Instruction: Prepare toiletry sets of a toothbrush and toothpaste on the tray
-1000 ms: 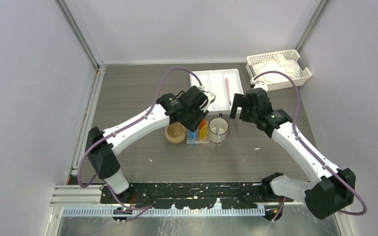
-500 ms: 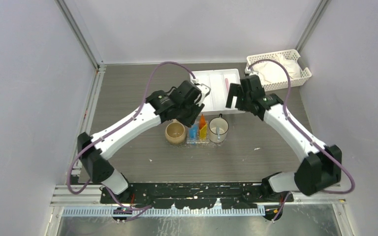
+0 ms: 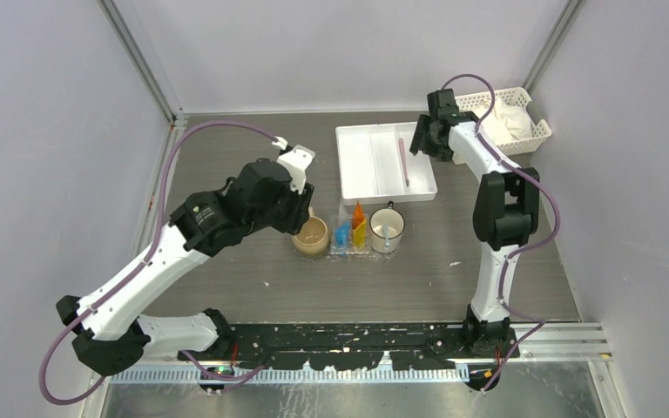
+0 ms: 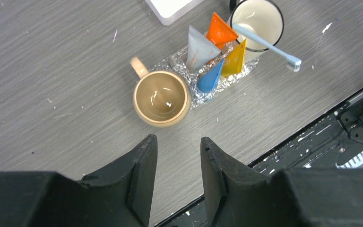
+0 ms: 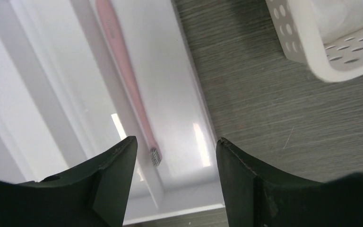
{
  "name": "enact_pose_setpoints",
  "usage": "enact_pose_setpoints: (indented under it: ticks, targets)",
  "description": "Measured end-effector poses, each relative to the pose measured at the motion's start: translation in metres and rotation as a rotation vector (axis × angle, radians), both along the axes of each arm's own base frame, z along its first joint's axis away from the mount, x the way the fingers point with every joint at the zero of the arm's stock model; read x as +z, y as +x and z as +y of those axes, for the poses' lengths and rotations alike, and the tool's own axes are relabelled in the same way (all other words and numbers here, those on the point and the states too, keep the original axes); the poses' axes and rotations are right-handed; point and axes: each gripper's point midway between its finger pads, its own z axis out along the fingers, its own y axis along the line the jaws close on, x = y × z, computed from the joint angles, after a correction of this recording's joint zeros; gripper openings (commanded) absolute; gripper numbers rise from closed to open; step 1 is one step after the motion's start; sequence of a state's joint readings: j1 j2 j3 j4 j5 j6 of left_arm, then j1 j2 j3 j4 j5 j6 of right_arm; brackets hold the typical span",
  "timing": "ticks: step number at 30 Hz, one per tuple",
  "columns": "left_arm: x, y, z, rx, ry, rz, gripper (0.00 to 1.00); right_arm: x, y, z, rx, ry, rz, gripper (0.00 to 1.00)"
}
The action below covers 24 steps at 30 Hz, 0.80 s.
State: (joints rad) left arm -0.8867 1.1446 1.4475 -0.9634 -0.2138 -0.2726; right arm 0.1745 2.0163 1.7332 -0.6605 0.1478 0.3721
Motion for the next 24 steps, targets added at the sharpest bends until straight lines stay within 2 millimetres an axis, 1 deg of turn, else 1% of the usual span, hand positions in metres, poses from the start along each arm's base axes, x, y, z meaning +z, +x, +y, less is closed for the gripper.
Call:
enact_pose_setpoints:
  ticks: [2, 4, 8, 9, 12, 16, 22, 24]
  targets:
    - [-0.009, 0.000, 0.001, 0.007, 0.017, 0.017, 0.41, -0.015, 0.007, -0.008, -0.015, 0.005, 0.036, 0.65]
    - [-0.013, 0.000, 0.001, 0.010, 0.029, 0.028, 0.41, -0.027, 0.013, -0.010, -0.016, 0.016, 0.063, 0.65]
    - [-0.015, 0.000, 0.001, 0.010, 0.035, 0.032, 0.41, -0.046, 0.013, -0.001, 0.018, 0.041, 0.112, 0.65]
    - [-0.016, 0.000, 0.001, 0.010, 0.037, 0.033, 0.41, -0.045, 0.013, 0.004, 0.031, 0.059, 0.110, 0.65]
    - [-0.020, 0.001, -0.001, 0.007, 0.046, 0.043, 0.41, -0.048, 0.009, 0.014, 0.063, 0.096, 0.130, 0.65]
    - [-0.027, 0.003, -0.005, 0.001, 0.060, 0.062, 0.40, -0.058, 0.001, 0.024, 0.097, 0.128, 0.168, 0.65]
    - [-0.030, 0.003, -0.007, -0.003, 0.065, 0.069, 0.40, -0.086, -0.015, 0.028, 0.124, 0.106, 0.260, 0.63]
    - [-0.030, 0.003, -0.007, -0.006, 0.064, 0.069, 0.40, -0.086, -0.015, 0.027, 0.127, 0.097, 0.259, 0.61]
